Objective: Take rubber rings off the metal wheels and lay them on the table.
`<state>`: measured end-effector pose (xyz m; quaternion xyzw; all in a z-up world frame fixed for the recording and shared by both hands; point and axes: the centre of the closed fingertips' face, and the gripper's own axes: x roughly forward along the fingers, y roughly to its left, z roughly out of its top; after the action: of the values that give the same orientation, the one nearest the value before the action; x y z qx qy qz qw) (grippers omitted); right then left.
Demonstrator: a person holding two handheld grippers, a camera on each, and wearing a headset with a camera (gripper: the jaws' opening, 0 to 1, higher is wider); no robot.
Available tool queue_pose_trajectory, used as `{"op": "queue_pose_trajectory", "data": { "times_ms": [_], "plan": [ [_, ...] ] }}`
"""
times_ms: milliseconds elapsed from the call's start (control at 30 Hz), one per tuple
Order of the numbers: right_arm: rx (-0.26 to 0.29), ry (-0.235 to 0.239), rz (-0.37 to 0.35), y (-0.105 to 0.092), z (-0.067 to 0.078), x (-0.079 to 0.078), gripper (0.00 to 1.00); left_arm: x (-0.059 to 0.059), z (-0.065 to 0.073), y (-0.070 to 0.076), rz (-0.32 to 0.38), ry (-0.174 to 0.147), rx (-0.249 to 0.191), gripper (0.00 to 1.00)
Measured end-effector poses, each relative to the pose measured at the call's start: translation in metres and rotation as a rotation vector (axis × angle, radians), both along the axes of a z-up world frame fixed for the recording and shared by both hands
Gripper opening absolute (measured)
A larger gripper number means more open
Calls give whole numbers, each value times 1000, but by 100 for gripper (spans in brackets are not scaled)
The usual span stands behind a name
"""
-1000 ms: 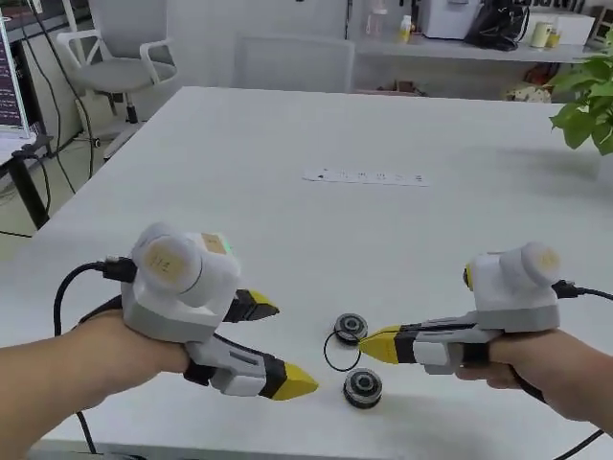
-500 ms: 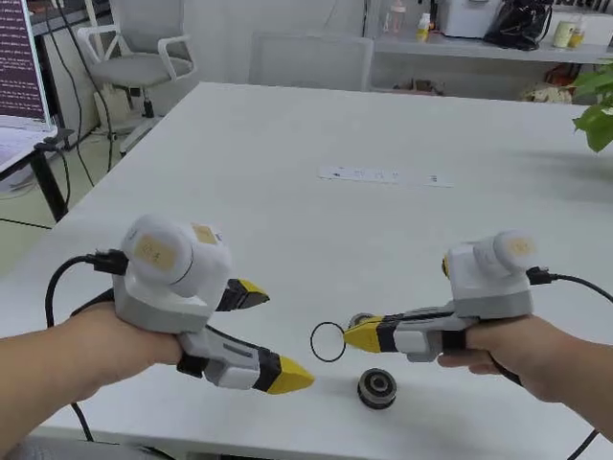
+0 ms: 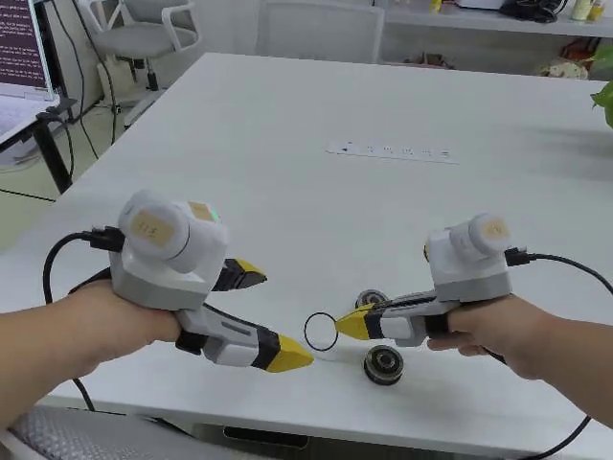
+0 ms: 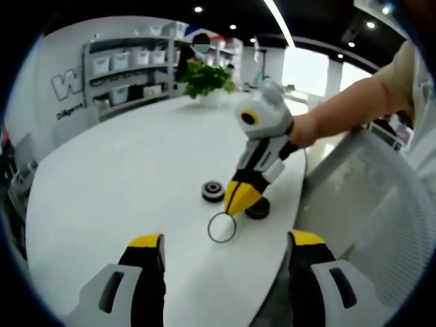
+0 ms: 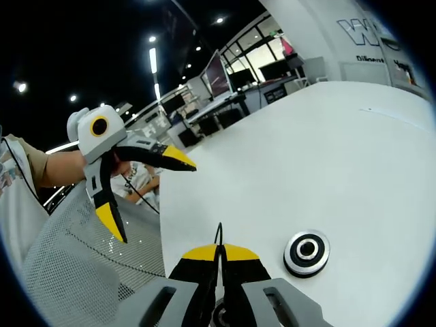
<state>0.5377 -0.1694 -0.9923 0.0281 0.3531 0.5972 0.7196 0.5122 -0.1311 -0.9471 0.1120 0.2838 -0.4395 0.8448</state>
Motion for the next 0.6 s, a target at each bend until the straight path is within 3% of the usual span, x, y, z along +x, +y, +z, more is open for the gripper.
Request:
{"op": "queue_pose_trajectory", "data": {
  "times_ms": [400, 600],
  "plan": [
    [-66, -29, -1, 0, -12, 2, 0, -2, -1, -1, 0, 3, 2, 75],
    [-91, -56, 20, -2, -15, -1, 10, -3, -2, -1, 5, 8, 8, 75]
  ]
}}
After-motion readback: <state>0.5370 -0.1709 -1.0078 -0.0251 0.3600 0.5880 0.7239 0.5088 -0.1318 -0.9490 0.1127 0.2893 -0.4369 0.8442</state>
